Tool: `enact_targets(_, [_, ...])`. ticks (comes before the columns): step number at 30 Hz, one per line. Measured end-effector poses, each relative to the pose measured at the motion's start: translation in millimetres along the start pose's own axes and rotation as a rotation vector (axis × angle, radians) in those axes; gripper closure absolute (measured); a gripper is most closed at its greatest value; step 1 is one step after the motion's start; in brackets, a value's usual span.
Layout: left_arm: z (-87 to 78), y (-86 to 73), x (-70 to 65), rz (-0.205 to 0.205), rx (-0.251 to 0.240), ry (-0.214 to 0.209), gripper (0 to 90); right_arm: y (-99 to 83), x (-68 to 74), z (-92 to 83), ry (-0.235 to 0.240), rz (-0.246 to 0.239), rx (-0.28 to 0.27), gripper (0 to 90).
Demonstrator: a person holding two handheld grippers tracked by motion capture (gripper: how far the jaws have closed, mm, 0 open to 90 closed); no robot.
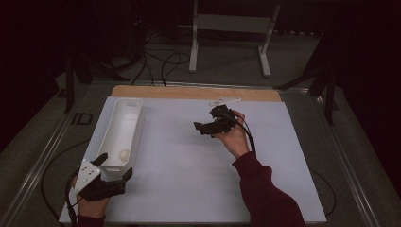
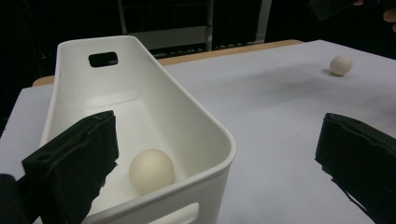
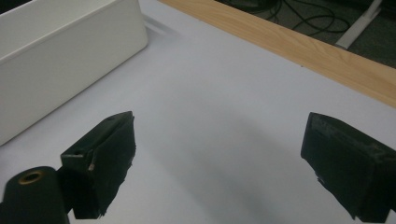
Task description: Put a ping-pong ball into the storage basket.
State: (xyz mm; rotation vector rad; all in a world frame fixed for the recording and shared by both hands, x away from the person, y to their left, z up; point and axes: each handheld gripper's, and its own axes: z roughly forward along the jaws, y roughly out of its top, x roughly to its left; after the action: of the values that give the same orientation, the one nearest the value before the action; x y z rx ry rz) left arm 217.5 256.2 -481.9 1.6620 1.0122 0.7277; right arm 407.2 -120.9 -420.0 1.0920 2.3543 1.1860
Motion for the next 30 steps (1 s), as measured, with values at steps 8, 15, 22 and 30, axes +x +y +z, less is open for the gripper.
enact_targets(8, [-0.3, -0.1, 0.0, -0.001, -0.001, 0.002, 0.1, -1.7, -9.0, -6.1, -0.021, 0.01, -0.003, 9.8])
enact_targets(15, [-0.1, 0.0, -0.1, -0.001, -0.001, 0.001, 0.1, -5.2, -15.7, -10.2, -0.033, 0.019, 0.006, 9.7])
enact_targets(22, [0.0, 0.0, -0.1, -0.001, -0.001, 0.003, 0.1, -10.1, -21.4, -11.0, -0.035, 0.025, 0.022, 9.1])
enact_targets(30, [-0.5, -0.2, -0.1, -0.002, -0.001, 0.004, 0.1, -14.8, -26.0, -13.9, -0.043, 0.032, 0.026, 9.1])
